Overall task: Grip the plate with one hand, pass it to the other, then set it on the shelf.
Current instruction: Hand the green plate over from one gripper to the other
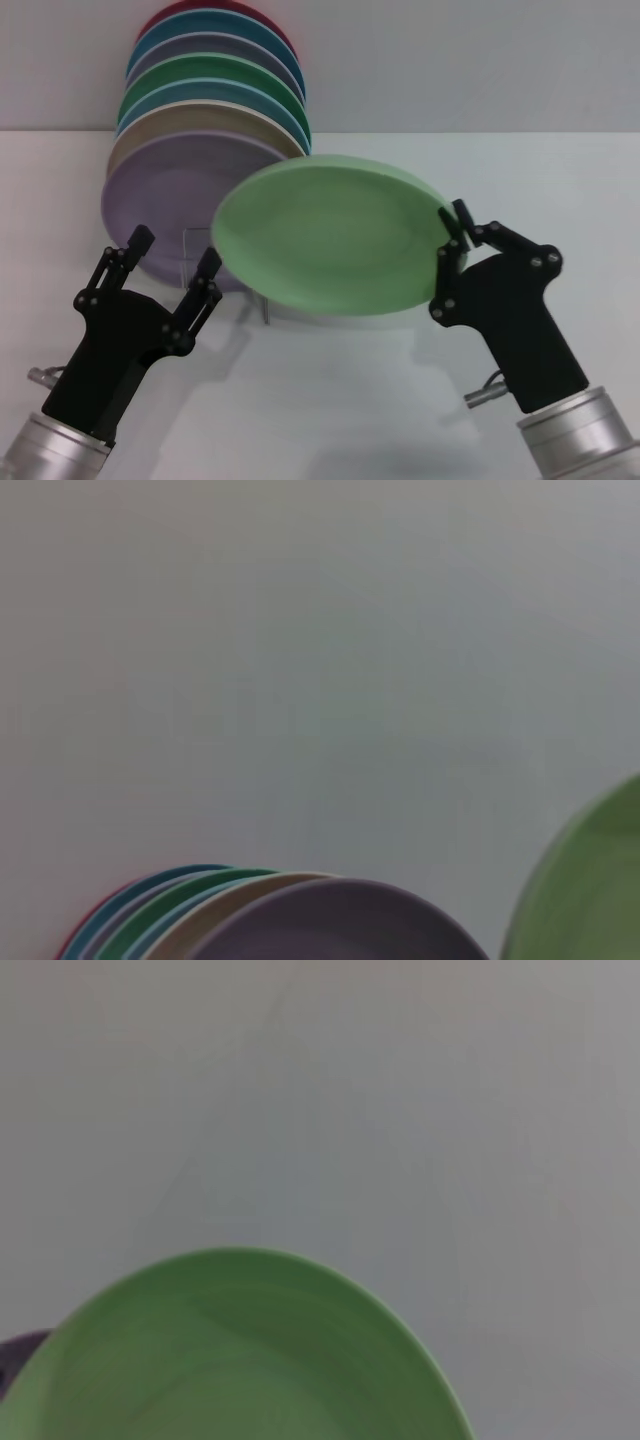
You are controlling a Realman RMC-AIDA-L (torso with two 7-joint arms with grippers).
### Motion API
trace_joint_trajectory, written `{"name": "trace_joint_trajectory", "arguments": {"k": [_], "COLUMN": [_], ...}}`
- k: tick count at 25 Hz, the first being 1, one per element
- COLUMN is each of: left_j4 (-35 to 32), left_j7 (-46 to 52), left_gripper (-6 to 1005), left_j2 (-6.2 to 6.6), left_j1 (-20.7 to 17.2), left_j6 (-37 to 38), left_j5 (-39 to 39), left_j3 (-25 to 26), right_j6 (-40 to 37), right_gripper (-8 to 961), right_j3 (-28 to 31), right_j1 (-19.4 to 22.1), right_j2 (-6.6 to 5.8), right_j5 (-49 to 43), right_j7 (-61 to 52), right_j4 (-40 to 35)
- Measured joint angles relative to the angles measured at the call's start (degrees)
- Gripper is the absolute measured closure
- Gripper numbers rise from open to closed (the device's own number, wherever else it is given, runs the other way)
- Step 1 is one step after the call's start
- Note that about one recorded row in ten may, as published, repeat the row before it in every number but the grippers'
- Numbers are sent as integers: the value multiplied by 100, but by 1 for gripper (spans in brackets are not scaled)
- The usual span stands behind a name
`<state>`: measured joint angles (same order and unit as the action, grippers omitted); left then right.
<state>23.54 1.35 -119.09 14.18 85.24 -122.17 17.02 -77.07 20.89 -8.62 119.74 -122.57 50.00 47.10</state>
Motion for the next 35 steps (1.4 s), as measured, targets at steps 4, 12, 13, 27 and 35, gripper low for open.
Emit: {"name": "trace_joint_trajectory", "arguments": {"k": [4,12,13,27,35], "left_j4": [1,9,10,-39,-54], "left_j7": [-1,-3,-3,2,5], "left_gripper": [246,247,247,323,530], "left_j2": [0,0,0,9,13], "left_j1": [30,66,86,94,78], "left_j6": [-38,-138,-197,-264,-264], "left_j5": [0,0,0,0,0], "left_j3": [-4,-15,-15,7,19], "right_j6": [76,259,270,273,272], "right_gripper": [878,867,866,848,837], "right_j3": [-75,-195,-199,-268,-270], "right_j1": [-99,-230,-237,-220,-207], "right_j2": [3,14,14,14,14], "right_j5": [48,120,121,121,120], "right_j7": [2,7,8,10,10], "right_j4": [4,21,27,72,81]}}
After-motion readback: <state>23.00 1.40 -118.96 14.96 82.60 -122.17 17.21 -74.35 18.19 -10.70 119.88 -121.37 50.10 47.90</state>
